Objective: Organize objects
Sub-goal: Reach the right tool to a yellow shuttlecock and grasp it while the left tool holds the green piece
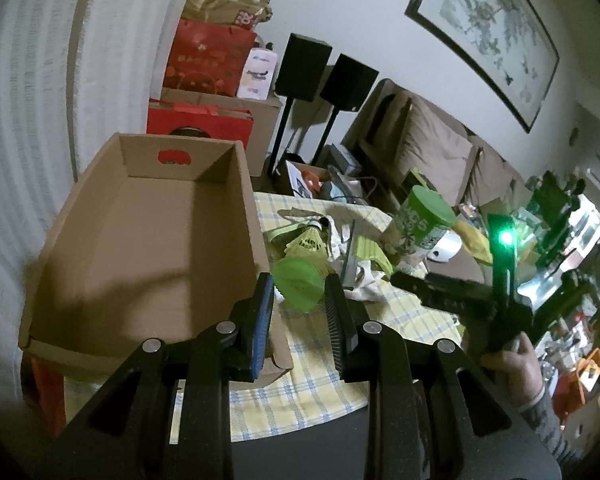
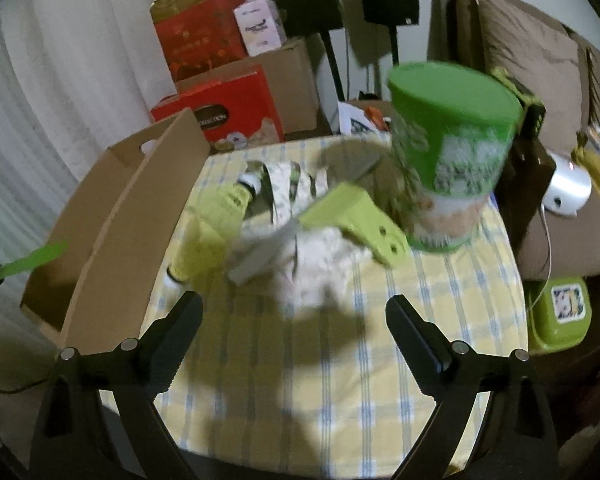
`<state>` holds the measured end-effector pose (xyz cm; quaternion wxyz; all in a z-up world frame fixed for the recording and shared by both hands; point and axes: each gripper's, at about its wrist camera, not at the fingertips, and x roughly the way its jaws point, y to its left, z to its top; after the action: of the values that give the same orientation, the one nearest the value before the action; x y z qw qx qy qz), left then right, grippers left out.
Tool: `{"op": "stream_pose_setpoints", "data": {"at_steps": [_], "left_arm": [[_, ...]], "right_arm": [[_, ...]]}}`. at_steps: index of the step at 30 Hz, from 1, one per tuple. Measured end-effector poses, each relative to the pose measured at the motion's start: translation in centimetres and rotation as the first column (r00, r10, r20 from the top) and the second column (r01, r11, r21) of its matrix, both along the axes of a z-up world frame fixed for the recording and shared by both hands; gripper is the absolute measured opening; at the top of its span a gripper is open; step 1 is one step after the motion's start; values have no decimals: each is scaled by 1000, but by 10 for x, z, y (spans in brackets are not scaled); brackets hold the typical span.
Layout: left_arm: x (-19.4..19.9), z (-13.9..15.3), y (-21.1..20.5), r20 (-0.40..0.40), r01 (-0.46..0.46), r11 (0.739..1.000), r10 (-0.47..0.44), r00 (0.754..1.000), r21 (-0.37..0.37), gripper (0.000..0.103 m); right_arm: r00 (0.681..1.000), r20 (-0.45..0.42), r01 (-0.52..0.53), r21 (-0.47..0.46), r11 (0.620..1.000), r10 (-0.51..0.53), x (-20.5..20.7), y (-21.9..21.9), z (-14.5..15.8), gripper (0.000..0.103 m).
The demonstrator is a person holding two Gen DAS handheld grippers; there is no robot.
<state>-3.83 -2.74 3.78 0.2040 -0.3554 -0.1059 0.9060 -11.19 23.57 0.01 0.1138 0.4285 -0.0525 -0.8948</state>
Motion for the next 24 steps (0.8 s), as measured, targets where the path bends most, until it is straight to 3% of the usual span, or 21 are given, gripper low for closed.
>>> {"op": "stream_pose_setpoints", "data": {"at_steps": [8, 20, 24], "left_arm": [[-6, 4, -5, -10, -2, 1000, 2, 1000, 5, 24], [-22, -2, -15, 1, -17, 1000, 17, 1000, 26, 24], [-25, -5, -17, 6, -20, 999, 20, 1000, 29, 24]], "right_arm": [[999, 22, -36, -21, 999, 36, -49, -18, 8, 93], [995, 95, -38, -36, 999, 41, -114, -28, 2, 64], [988, 134, -64, -102, 993, 77, -120, -35, -5, 63]]}}
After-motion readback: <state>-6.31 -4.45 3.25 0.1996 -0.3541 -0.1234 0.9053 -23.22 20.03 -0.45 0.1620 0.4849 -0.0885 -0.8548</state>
